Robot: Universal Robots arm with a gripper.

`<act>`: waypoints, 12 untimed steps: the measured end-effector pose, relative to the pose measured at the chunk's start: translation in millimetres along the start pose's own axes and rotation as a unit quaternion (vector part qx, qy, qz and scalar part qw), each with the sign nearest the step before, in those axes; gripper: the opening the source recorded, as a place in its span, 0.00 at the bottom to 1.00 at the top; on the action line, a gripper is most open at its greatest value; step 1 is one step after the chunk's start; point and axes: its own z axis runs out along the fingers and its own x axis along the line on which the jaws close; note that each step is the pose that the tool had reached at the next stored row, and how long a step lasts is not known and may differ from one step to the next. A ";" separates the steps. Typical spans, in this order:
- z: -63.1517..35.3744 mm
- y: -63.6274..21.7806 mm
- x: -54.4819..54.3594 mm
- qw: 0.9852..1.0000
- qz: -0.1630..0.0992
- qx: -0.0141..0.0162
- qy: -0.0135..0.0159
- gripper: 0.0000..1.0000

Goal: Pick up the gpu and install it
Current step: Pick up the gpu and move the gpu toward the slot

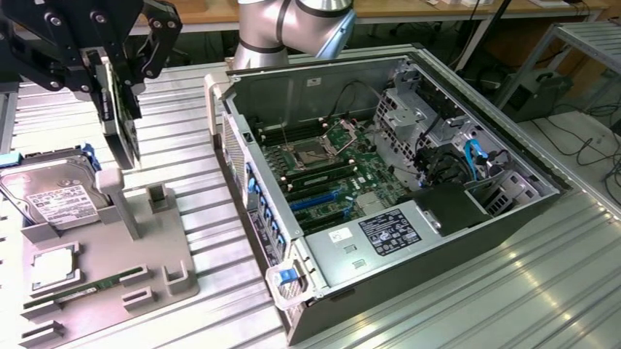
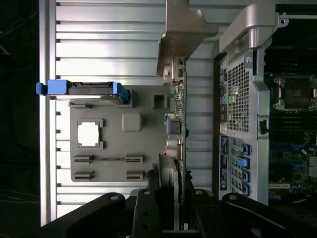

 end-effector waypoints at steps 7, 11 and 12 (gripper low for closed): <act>-5.4 0.3 -0.2 1.000 0.000 -0.003 0.000 0.28; -5.2 0.2 -1.0 1.000 0.000 -0.004 0.000 0.28; -5.3 0.2 -2.4 1.000 0.000 -0.003 0.000 0.28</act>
